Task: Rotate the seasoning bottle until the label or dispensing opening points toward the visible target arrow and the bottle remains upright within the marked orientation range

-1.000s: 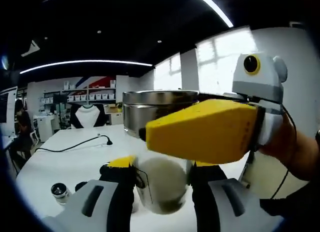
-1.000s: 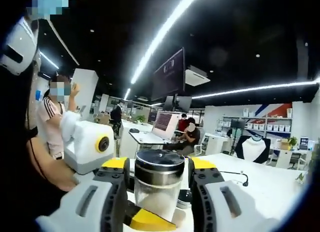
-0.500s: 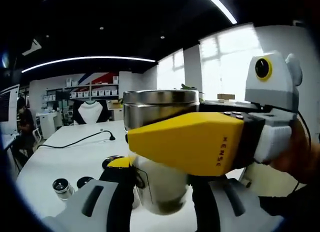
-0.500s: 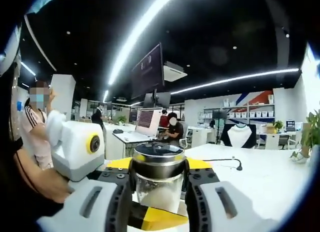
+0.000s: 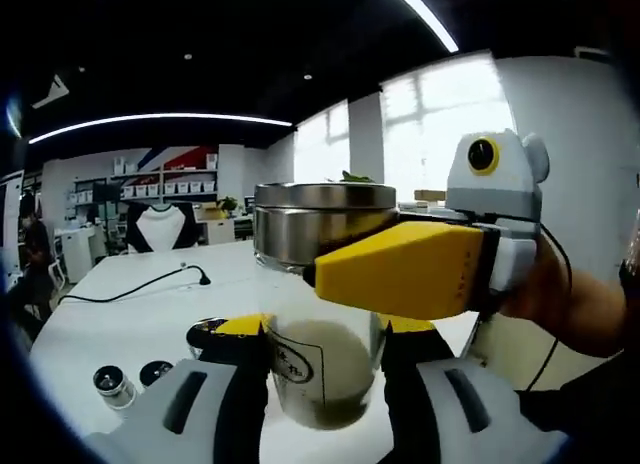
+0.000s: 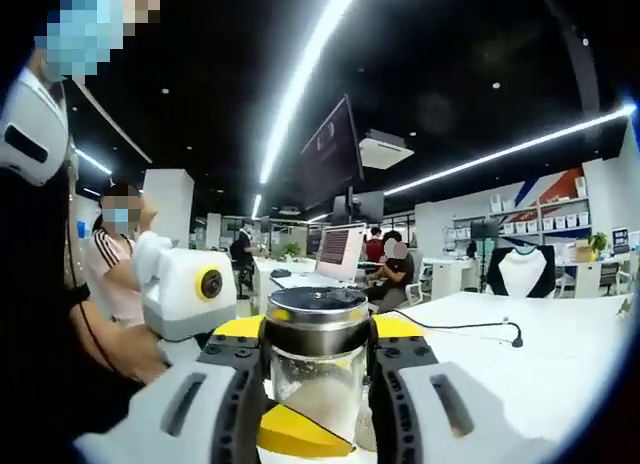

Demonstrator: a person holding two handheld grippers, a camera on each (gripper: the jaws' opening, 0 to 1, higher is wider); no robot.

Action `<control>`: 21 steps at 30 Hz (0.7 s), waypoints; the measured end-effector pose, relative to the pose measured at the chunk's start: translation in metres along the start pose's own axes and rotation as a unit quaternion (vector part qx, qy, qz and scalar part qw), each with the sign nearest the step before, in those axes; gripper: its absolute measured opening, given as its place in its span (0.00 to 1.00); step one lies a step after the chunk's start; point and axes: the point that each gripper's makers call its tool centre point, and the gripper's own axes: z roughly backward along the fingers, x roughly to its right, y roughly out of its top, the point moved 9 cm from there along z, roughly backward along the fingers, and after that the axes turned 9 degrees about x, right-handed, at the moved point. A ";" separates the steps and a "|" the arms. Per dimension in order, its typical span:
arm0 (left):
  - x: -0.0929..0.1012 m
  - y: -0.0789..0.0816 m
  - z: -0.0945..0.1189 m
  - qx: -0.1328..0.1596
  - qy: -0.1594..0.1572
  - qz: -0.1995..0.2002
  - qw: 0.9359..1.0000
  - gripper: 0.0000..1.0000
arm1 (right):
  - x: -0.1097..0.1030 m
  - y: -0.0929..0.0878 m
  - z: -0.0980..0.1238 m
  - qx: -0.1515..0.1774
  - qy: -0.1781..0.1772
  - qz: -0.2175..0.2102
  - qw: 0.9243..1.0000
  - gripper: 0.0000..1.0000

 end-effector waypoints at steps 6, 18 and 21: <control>0.003 0.000 -0.002 0.005 -0.036 0.012 0.999 0.47 | 0.000 0.004 0.002 -0.004 0.053 0.008 0.999 0.35; -0.002 -0.006 -0.001 -0.006 0.004 0.012 1.000 0.46 | -0.001 -0.004 -0.001 -0.012 0.020 -0.009 1.000 0.36; -0.006 -0.007 0.000 -0.011 0.027 0.009 1.000 0.46 | -0.005 -0.002 -0.003 -0.001 -0.010 -0.005 1.000 0.37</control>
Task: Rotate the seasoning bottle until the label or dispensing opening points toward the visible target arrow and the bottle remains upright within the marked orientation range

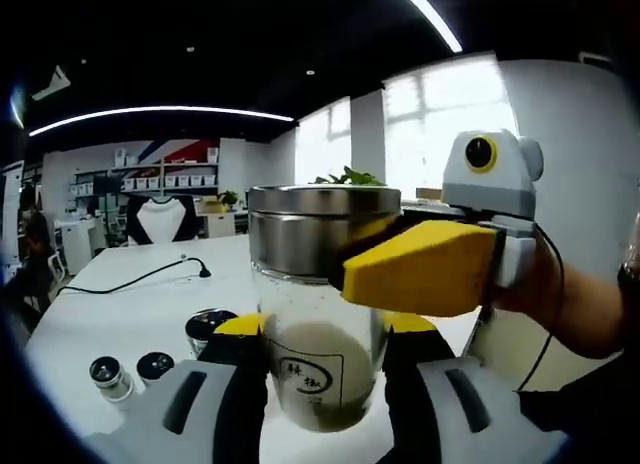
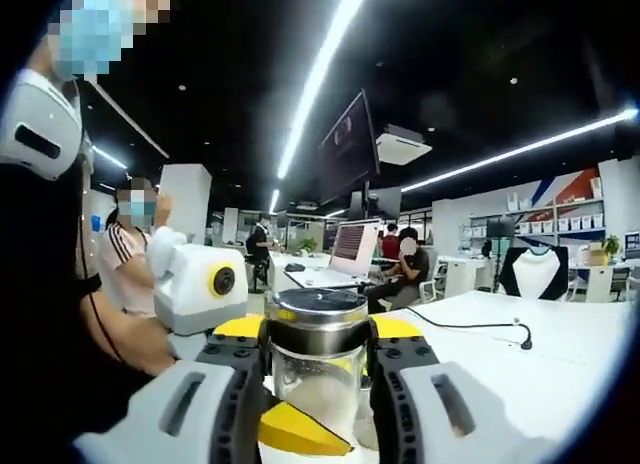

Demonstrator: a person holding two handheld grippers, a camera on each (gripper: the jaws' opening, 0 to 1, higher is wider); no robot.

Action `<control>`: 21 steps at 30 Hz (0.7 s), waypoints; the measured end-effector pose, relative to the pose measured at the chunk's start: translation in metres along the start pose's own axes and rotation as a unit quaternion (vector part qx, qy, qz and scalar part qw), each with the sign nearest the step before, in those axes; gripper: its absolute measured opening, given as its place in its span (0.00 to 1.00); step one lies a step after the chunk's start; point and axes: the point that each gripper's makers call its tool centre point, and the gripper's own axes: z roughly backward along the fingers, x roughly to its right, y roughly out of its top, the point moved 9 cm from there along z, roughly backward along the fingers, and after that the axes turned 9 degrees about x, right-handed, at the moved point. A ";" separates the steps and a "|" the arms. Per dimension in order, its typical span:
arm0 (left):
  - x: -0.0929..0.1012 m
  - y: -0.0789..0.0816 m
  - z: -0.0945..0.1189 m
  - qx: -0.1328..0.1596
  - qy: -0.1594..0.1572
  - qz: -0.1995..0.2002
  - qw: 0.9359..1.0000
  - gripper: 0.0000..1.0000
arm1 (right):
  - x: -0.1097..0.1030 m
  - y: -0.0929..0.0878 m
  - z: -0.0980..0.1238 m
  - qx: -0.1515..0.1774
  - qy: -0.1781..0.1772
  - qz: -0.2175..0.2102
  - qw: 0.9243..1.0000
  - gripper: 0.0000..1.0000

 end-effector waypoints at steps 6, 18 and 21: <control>-0.006 -0.001 0.002 -0.006 0.029 -0.005 1.000 0.46 | -0.008 0.002 -0.005 -0.006 -0.086 0.036 0.996 0.35; -0.007 0.002 0.007 -0.001 0.044 -0.022 0.999 0.46 | -0.013 -0.005 -0.021 -0.012 -0.122 0.036 0.992 0.40; -0.007 0.002 0.007 -0.002 0.044 -0.026 0.999 0.46 | -0.010 -0.005 -0.021 -0.006 -0.126 0.022 0.992 0.37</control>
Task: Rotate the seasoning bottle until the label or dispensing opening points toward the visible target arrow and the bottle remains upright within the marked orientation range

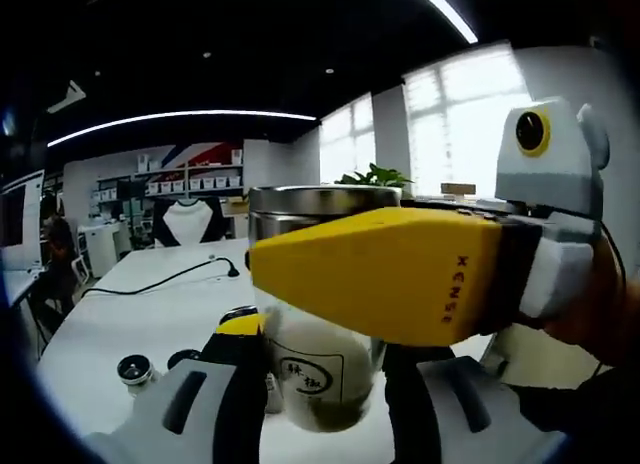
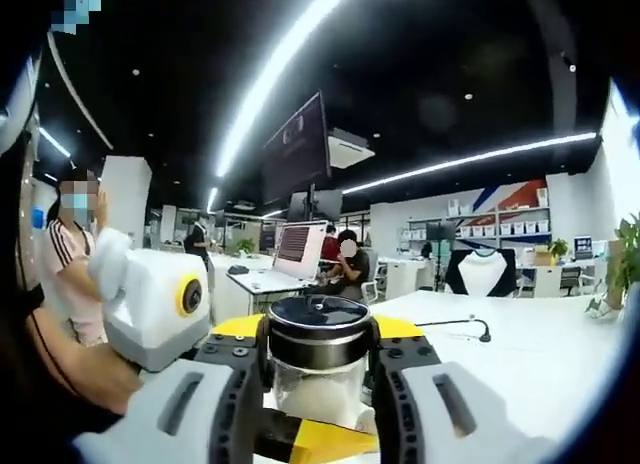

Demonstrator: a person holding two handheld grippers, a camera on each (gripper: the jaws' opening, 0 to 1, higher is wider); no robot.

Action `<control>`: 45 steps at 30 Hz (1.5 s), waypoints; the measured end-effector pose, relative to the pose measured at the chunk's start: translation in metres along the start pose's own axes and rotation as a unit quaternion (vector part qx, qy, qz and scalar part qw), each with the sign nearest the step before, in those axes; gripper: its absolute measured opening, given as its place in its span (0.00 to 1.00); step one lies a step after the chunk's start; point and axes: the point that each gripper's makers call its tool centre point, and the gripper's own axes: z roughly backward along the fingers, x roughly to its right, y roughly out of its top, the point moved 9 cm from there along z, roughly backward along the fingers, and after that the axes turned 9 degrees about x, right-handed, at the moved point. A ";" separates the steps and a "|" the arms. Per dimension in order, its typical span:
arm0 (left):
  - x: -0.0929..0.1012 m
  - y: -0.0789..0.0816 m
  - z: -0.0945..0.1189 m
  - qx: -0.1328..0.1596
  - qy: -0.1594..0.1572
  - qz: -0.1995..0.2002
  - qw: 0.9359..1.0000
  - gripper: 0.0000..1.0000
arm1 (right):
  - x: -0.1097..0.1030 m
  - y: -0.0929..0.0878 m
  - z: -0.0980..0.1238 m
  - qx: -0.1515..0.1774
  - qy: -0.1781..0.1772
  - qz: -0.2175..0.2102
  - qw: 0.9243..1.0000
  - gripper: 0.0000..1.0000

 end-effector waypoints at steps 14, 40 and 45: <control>0.002 0.001 -0.003 -0.003 -0.022 -0.010 1.000 0.45 | 0.017 0.002 0.006 -0.002 0.060 -0.031 0.998 0.36; 0.012 -0.001 -0.007 -0.014 -0.040 0.006 0.999 0.45 | 0.027 0.000 0.018 0.005 0.142 -0.053 0.988 0.36; 0.008 -0.002 -0.006 -0.015 -0.018 -0.003 1.000 0.45 | 0.019 -0.003 0.019 0.006 0.092 -0.060 0.994 0.36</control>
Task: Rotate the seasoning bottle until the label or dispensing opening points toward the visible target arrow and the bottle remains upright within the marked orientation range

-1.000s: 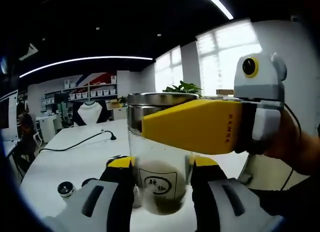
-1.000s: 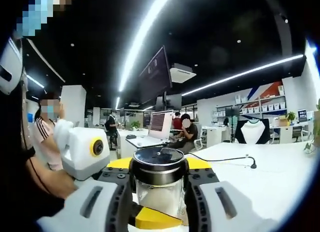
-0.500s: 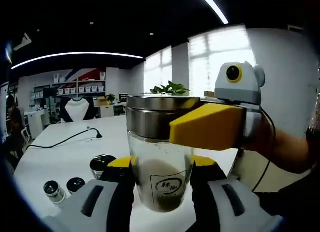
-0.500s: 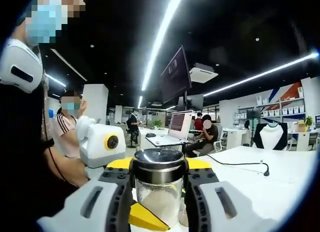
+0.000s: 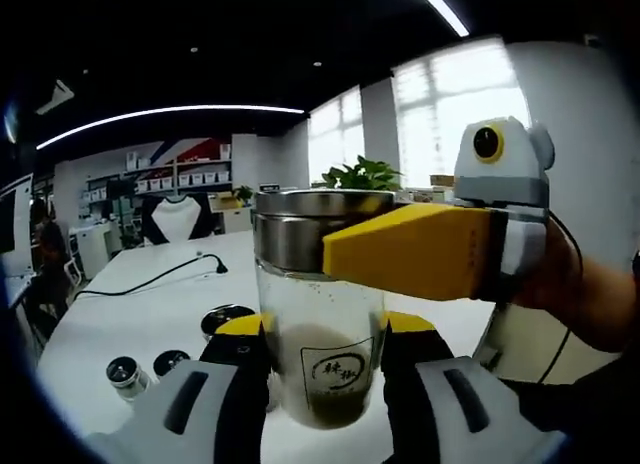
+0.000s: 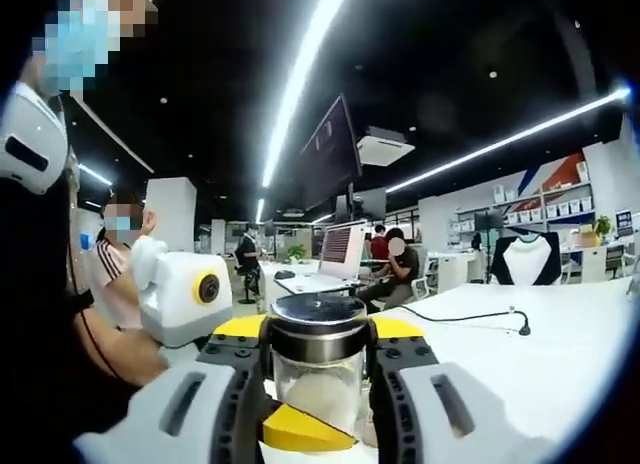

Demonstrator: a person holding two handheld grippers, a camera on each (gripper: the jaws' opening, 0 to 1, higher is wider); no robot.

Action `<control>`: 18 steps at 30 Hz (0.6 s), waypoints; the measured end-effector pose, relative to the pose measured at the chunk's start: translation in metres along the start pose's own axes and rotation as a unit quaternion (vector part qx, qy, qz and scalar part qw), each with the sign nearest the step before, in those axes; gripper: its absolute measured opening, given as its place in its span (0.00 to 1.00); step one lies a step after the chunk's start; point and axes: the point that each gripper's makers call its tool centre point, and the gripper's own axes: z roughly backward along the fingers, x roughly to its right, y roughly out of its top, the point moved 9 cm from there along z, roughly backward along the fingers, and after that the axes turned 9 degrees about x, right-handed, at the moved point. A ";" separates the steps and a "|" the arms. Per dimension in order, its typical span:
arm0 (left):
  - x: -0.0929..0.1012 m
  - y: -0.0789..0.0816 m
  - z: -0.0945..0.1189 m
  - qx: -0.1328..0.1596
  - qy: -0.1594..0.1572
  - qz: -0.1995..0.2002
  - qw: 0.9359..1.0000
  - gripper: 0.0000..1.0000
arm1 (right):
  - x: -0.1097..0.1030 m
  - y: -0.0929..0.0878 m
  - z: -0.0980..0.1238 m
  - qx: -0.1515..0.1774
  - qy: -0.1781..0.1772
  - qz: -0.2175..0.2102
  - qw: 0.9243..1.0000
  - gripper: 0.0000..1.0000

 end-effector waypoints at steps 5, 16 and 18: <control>0.002 0.000 0.000 -0.002 0.010 -0.016 1.000 0.45 | -0.007 0.000 -0.001 -0.006 -0.054 0.003 0.999 0.37; 0.000 0.000 0.003 -0.007 0.029 -0.052 0.998 0.45 | -0.011 -0.001 -0.017 -0.022 -0.120 0.026 0.992 0.39; 0.000 0.000 0.004 -0.007 0.028 -0.053 0.998 0.45 | -0.009 -0.001 -0.017 -0.024 -0.117 0.023 0.993 0.39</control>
